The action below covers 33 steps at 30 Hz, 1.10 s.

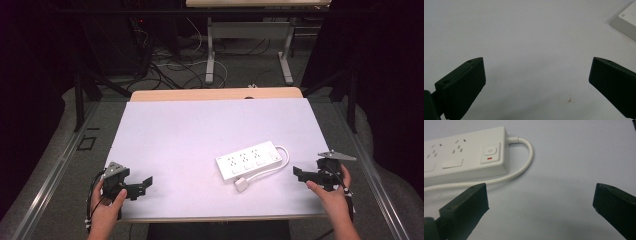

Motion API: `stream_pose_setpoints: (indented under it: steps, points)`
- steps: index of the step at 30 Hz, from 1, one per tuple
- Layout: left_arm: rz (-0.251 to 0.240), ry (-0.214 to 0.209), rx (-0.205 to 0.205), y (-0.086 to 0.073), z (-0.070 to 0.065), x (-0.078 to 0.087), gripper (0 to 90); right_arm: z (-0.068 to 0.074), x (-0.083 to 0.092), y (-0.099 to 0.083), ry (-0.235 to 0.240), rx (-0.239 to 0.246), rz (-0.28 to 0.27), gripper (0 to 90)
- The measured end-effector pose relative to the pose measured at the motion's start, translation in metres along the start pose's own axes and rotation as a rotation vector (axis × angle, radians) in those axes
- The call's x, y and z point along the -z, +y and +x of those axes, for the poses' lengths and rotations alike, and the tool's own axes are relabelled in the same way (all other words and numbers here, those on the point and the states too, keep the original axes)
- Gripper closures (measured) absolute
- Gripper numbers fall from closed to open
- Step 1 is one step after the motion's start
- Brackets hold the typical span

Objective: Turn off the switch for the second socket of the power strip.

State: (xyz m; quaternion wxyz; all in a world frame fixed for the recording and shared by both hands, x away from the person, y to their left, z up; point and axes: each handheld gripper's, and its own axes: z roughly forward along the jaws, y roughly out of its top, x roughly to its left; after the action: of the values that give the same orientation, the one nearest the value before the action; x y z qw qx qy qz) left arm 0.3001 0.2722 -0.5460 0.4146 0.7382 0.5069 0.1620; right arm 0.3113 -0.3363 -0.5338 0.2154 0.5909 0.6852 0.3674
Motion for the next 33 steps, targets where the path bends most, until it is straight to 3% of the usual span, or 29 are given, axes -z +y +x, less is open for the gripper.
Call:
stream_pose_setpoints:
  steps: [6, 10, 16, 33]
  points:
    - [0.005, 0.005, -0.011, 0.0, -0.001, 0.001, 1.4, 0.012, 0.012, -0.003, -0.011, 0.084, -0.028, 2.3]
    - [0.0, 0.007, -0.005, -0.001, -0.002, 0.002, 1.4, 0.017, 0.013, 0.0, 0.007, 0.079, -0.047, 4.3]
    - [-0.007, 0.01, -0.005, -0.001, -0.004, 0.002, 1.7, 0.025, 0.013, 0.006, 0.025, 0.132, -0.02, 5.0]
    - [-0.003, 0.011, -0.005, -0.001, -0.003, 0.003, 1.9, 0.031, 0.015, 0.023, 0.052, 0.203, 0.036, 7.0]
